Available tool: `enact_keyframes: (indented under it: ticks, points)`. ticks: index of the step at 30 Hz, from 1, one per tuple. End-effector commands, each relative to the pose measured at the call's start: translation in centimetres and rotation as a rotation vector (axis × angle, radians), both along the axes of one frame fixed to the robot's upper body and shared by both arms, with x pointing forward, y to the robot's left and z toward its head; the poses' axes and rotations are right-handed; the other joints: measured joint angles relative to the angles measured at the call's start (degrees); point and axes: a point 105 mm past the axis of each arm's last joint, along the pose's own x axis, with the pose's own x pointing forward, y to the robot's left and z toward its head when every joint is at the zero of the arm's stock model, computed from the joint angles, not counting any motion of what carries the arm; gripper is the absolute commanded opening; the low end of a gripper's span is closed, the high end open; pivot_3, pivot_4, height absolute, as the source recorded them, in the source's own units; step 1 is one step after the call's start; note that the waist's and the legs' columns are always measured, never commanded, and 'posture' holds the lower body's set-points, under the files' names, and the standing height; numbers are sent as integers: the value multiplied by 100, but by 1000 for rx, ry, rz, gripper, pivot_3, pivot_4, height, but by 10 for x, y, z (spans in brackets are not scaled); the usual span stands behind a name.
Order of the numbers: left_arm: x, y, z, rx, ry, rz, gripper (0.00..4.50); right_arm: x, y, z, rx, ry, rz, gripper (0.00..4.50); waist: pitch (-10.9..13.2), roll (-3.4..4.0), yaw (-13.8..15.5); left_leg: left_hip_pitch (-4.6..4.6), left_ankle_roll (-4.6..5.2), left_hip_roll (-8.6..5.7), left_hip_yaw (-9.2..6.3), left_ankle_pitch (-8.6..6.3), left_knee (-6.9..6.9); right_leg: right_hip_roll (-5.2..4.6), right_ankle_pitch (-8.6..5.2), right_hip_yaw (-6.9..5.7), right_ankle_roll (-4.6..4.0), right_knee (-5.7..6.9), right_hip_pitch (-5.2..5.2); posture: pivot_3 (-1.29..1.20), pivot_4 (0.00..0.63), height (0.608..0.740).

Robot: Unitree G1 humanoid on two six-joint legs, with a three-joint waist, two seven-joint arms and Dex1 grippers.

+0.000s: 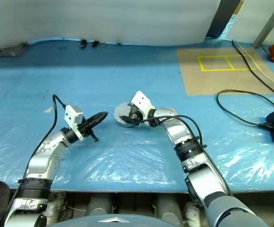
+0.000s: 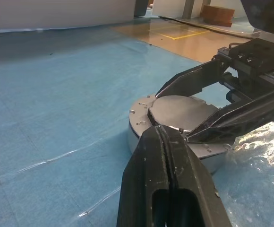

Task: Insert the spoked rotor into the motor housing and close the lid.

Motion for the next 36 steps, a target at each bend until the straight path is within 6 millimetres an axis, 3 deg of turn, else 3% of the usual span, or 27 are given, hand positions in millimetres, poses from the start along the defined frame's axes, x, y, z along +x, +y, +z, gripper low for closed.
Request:
enact_keyframes:
  ticks: [1,5,12,17,26,36]
  points:
    - [2,-2,9,0,-43,-14,0,4,-3,-2,-31,-21,-10,2969,0,0,-3,0,0,1,0,0,0,0,0,0,0,1,1,0,150,740]
    - [1,-3,8,-1,-38,-24,0,-3,3,-5,-7,20,24,2969,0,0,-3,0,1,1,0,0,4,0,1,0,-1,4,2,0,150,740]
    - [2,-8,6,-4,-31,-37,0,9,5,2,63,36,-55,2969,-1,0,-12,0,1,5,2,1,6,1,3,1,-6,8,2,0,150,740]
    - [3,-7,7,-5,-33,-34,0,10,-1,-14,-23,22,-81,2969,-1,0,-13,1,-3,11,4,-1,18,1,8,1,-14,17,3,0,150,740]
    - [3,-7,4,-5,-27,-33,0,11,-3,-26,-26,51,-132,2969,-1,0,-11,16,-14,15,5,-3,21,2,14,0,-20,21,17,0,150,740]
    - [5,-8,4,-2,-26,-40,0,9,1,-22,28,88,-140,2969,-2,1,-12,20,-14,16,5,-3,20,3,14,0,-21,22,20,0,150,740]
